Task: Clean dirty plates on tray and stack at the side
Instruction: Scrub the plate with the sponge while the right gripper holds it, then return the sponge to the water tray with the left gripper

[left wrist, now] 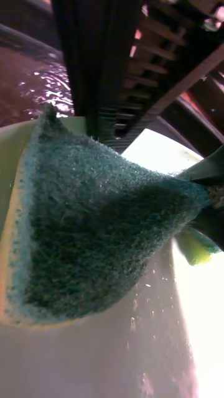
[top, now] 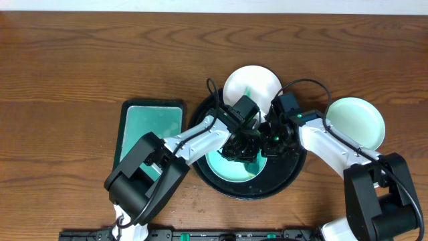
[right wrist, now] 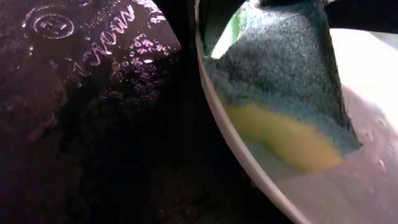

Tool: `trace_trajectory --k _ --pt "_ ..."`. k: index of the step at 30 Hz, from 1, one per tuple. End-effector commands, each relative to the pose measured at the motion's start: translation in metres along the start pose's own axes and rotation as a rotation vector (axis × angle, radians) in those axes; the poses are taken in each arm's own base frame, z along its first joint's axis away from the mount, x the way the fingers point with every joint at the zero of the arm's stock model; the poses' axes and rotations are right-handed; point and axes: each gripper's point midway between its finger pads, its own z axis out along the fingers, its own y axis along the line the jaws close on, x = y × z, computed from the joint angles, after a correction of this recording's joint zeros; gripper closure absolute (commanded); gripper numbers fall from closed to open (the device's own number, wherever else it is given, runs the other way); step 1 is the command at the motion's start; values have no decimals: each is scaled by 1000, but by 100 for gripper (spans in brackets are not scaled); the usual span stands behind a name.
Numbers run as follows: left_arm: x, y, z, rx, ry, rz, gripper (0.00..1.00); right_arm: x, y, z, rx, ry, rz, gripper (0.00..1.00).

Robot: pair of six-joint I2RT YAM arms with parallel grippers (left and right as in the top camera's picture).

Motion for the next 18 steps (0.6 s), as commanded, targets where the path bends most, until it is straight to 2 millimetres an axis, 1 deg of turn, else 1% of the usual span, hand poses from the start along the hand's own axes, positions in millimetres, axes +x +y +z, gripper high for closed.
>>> trace_trajectory --k 1,4,5,9,13,15,16,18 --pt "14 2 -2 21 62 -16 93 1 -9 2 39 4 2 99" --pt "8 18 -29 -60 -1 -51 93 1 -9 2 39 5 3 99" --pt "4 33 -56 -142 -74 -77 93 1 -9 2 39 4 2 99" --pt "0 74 -121 -352 -242 -140 93 2 -9 2 39 5 3 99" --pt "5 131 -186 -617 -381 -241 93 1 -9 2 42 1 2 99" --pt "9 158 -206 -713 -402 -299 93 -1 -15 2 75 -10 29 99" --pt "11 170 -211 -735 -395 -323 93 -2 -18 2 94 -15 51 99" --pt "13 191 -213 -742 -382 -372 92 -3 -22 1 117 -27 87 99"
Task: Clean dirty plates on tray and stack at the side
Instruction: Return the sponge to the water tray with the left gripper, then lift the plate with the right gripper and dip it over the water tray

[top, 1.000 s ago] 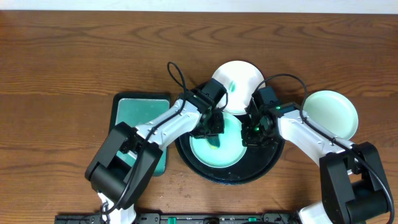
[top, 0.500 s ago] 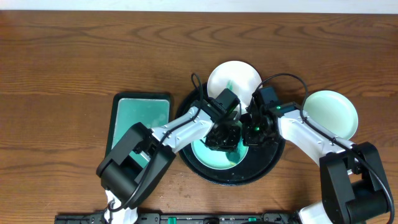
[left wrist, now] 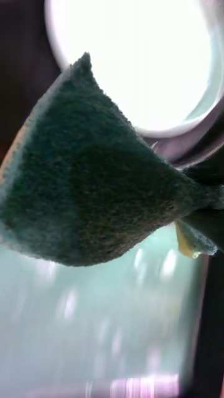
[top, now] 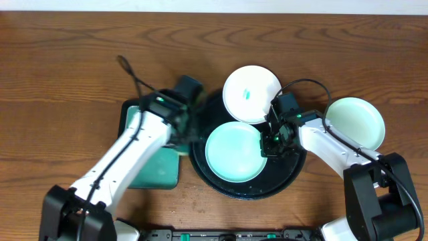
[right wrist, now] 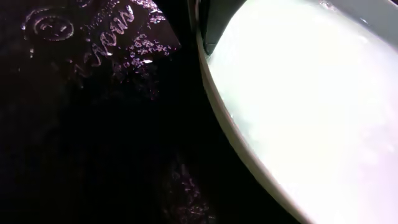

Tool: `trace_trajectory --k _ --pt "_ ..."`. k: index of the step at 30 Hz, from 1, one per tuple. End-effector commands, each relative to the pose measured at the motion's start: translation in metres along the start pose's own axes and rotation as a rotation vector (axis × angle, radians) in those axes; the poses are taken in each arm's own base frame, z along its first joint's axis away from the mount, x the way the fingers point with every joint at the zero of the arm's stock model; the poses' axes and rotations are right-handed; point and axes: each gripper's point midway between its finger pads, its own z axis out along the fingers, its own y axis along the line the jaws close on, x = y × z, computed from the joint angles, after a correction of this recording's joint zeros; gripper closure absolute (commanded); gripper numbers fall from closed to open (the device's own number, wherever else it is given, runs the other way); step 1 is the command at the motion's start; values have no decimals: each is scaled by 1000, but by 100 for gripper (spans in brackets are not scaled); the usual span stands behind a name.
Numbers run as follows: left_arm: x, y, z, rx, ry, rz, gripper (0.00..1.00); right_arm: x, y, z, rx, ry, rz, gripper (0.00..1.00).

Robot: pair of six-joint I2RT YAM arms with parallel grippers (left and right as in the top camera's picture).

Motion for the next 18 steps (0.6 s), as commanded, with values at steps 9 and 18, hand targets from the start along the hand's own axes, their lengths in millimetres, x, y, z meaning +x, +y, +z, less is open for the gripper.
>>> trace_trajectory --k 9,18 --pt "-13 84 48 -10 63 -175 64 -10 -14 2 83 -53 30 99" --pt "-11 87 -19 66 -98 -174 39 -23 15 -32 -6 -123 -5 99"
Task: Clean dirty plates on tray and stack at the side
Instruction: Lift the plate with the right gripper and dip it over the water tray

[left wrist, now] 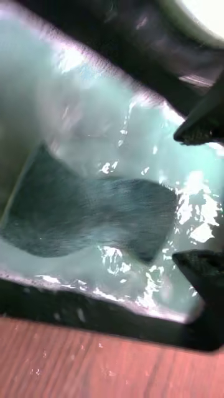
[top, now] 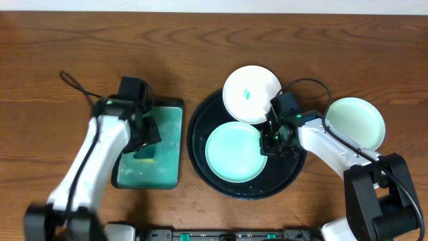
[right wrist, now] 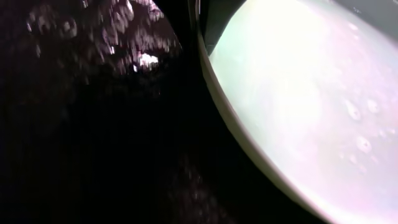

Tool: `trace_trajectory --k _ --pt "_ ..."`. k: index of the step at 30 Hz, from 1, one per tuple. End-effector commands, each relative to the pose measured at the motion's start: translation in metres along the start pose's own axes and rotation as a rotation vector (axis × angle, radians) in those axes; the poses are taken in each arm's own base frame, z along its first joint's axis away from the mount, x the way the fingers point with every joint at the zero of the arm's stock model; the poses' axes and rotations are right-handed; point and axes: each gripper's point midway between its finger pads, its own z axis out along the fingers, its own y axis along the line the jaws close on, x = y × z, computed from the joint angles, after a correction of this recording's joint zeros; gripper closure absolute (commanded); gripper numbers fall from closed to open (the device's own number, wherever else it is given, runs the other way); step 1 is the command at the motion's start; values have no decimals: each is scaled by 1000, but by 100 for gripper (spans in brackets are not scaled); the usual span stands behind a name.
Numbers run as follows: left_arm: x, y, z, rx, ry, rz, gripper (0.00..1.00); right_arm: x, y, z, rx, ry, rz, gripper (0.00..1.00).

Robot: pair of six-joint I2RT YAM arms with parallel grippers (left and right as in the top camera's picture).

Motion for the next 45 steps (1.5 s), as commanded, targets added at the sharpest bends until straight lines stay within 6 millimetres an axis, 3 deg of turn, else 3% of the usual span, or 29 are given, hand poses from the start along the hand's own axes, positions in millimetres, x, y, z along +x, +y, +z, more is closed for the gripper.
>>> trace_trajectory --k 1,4,7,9,12,16,21,23,25,29,32,37,45 --pt "-2 -3 -49 87 -140 19 36 -23 17 -39 -6 -130 -42 99" --pt "3 0 -81 137 -246 18 28 -42 33 -78 5 -259 -93 99" --pt "9 3 -110 188 -352 18 25 -61 62 -123 -1 -418 -195 99" --pt "13 6 -128 223 -424 17 23 -73 88 -149 -22 -518 -272 99" --pt "20 9 -150 264 -512 17 21 -85 130 -171 -73 -645 -381 99" --pt "28 14 -169 303 -591 16 19 -94 184 -173 -129 -775 -488 99" --pt "33 16 -179 323 -633 16 19 -96 241 -130 -126 -837 -643 99" --pt "33 16 -179 322 -633 15 19 -99 252 -115 -61 -882 -696 99" --pt "33 16 -178 321 -630 15 18 -99 260 -114 10 -941 -734 99" --pt "33 16 -178 321 -630 16 18 -91 276 -140 95 -1071 -789 99" --pt "33 16 -178 321 -630 16 18 -80 286 -171 206 -1193 -841 99" --pt "33 16 -178 321 -630 16 18 -66 293 -211 357 -1328 -874 99" --pt "33 16 -178 321 -630 16 18 -55 300 -232 449 -1405 -887 99"
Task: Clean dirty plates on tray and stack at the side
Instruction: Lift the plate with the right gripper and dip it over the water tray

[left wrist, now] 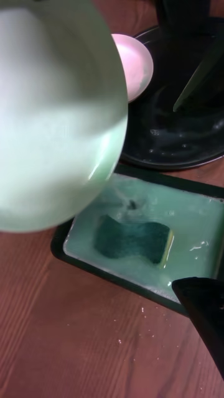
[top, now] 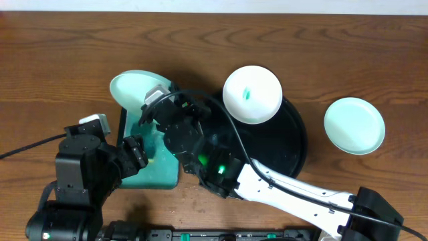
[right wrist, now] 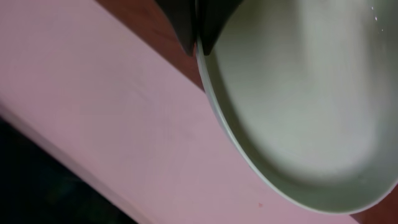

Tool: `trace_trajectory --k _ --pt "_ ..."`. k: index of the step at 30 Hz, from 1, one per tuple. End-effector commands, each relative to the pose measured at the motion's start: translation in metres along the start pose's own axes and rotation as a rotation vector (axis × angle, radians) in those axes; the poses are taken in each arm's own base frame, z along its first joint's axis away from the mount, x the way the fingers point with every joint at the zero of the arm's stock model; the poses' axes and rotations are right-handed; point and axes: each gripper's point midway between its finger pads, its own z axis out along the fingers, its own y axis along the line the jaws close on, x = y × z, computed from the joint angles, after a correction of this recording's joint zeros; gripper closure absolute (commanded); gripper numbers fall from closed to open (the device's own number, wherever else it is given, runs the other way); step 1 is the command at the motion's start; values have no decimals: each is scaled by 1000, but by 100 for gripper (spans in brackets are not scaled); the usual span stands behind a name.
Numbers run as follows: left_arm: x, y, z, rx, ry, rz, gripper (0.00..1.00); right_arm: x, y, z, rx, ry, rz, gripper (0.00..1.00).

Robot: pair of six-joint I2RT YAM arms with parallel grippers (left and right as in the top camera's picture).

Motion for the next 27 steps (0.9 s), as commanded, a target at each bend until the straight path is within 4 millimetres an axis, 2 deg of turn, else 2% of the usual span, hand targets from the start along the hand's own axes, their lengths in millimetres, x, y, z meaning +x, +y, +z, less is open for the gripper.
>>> trace_trajectory --k 1,27 --pt "-5 -3 -5 11 -15 11 18 -12 -20 -8 93 -1 -52 99" --pt "-5 -3 -5 11 -15 11 18 -17 -20 -9 95 -18 -38 99"
